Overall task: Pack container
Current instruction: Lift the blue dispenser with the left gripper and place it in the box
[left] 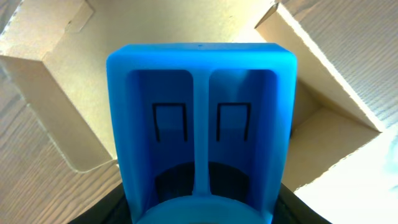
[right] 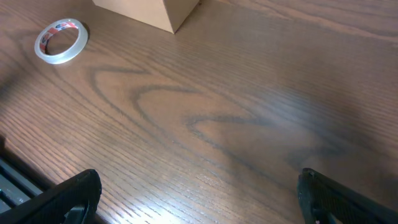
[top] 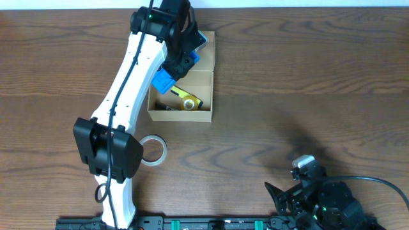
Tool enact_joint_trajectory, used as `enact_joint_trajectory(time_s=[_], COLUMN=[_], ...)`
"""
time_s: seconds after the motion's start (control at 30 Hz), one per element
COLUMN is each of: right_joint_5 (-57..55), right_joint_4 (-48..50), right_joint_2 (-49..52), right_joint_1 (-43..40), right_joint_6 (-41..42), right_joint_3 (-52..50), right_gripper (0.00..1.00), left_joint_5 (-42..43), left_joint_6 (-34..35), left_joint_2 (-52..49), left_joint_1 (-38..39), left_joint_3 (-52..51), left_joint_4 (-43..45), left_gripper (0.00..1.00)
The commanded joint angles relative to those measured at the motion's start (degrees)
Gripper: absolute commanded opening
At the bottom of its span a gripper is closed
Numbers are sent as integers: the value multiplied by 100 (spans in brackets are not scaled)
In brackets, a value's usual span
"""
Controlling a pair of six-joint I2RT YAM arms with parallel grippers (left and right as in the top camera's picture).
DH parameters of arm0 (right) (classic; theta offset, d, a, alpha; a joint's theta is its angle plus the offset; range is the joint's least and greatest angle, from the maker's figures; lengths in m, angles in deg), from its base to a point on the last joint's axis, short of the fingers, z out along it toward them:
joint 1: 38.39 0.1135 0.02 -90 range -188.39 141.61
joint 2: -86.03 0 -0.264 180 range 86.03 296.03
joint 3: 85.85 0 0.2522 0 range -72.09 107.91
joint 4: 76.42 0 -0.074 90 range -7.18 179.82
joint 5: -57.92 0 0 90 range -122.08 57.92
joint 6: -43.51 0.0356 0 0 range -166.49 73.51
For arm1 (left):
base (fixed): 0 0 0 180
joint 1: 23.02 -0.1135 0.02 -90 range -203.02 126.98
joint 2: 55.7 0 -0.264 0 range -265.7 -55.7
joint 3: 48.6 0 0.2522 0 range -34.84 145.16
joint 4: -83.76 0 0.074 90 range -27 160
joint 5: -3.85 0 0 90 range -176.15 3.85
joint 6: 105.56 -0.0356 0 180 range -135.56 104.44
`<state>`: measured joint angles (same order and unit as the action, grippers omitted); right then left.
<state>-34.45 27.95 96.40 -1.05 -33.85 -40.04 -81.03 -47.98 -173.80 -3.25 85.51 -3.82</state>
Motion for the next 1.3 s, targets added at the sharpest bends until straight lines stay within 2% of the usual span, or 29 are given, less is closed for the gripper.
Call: enact_joint_trajectory(time_s=[0.0,0.53,0.8,0.93,1.2,1.27], right_joint_5=[-42,-42,-42,-42,-42,-42], right_joint_4=[7,7,7,7,7,7], right_joint_2=[-24,-24,-24,-24,-24,-24], right_joint_1=[-20,-20,-20,-20,-20,-20], right_joint_6=[59,61,59,59,59,61], right_joint_3=[-4,-4,-4,-4,-4,-4], right_gripper=[99,99,99,99,99,99], left_joint_5=[426,643,638,621,522,518], left_joint_6=[-109,-105,-107,-107,-105,-105], left_joint_2=[-240,-1156,-1283,-1283,-1259,-1248], left_joint_1=[-31,-24,-24,-31,-31,-31], left_joint_3=[13,11,11,11,13,13], left_joint_4=[0,-157,-188,-223,-313,-350], left_gripper=[27,23,21,25,24,32])
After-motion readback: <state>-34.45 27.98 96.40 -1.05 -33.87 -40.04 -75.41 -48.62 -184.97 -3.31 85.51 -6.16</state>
